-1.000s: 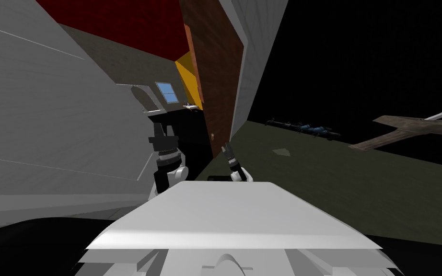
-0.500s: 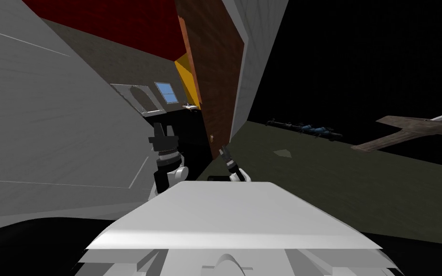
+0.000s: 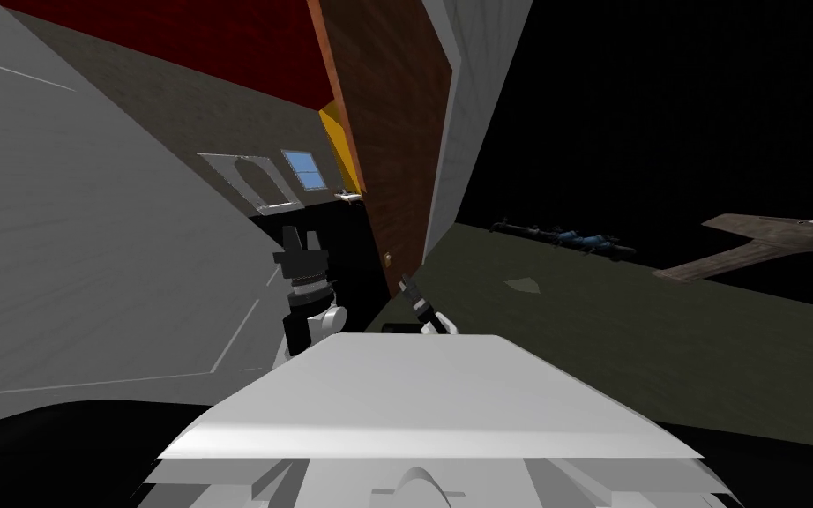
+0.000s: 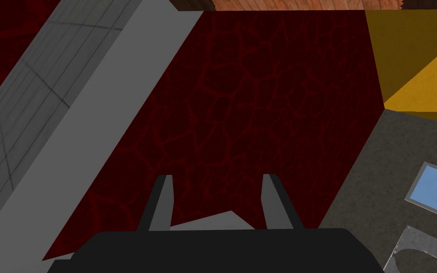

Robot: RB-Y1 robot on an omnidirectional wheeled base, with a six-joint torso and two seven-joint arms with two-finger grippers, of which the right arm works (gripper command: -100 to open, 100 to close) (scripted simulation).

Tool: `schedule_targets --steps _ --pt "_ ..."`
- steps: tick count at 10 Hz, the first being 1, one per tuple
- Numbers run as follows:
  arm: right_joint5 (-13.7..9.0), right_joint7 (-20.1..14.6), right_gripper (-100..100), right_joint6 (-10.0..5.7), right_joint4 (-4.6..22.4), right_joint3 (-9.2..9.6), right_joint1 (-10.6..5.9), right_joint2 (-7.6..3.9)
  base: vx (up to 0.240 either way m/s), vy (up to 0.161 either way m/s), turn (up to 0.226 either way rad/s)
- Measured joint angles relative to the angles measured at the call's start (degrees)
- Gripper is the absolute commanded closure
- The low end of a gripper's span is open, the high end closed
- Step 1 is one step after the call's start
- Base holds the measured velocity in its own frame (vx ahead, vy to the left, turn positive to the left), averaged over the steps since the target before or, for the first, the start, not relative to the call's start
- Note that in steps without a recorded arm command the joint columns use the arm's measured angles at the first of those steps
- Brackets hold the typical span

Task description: Push the door open

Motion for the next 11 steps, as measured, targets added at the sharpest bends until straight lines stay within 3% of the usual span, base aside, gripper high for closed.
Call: schedule_targets --steps 11 --pt "0.50 -0.17 -100 -2.56 11.02 6.65 -4.28 -1.12 0.104 -0.007 -0.003"
